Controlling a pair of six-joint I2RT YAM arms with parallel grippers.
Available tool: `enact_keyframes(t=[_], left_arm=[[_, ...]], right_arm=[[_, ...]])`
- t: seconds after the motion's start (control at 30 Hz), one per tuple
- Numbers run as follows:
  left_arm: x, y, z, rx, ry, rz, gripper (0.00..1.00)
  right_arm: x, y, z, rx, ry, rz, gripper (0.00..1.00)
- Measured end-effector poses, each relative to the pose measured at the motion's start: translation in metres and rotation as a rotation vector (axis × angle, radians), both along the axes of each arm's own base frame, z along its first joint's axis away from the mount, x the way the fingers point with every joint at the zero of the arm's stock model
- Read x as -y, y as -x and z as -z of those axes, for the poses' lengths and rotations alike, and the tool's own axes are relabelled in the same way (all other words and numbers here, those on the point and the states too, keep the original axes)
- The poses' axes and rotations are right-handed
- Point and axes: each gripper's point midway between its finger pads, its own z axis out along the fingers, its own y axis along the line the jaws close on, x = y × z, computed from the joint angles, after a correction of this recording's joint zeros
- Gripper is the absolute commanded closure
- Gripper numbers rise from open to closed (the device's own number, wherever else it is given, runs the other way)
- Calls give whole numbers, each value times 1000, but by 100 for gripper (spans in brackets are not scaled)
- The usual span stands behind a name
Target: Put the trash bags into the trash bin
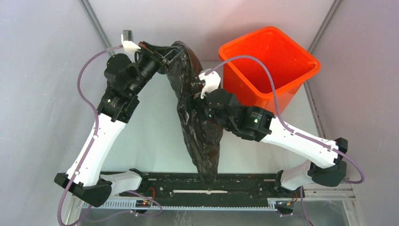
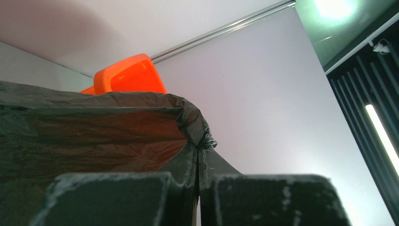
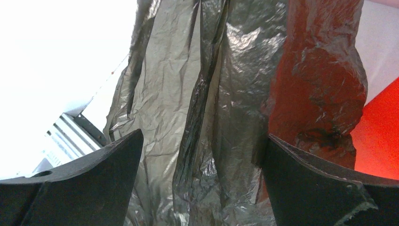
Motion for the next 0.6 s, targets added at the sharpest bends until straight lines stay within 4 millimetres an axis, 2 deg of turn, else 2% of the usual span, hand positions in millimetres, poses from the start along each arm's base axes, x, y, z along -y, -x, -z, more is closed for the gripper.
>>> enact_keyframes(t=[0.27,0.43,0.6], left_arm=[[-9,-14,-3,-20,37,-42,100],[-16,-20,-5,-39,70,-62,100],[-12,-29,-1,-66,102,-53,100]], right_arm=[[1,5,-1,22,25,-37,1],[16,12,-9,43,4,-43,0],[25,15,-22,63,-36,-44,0]])
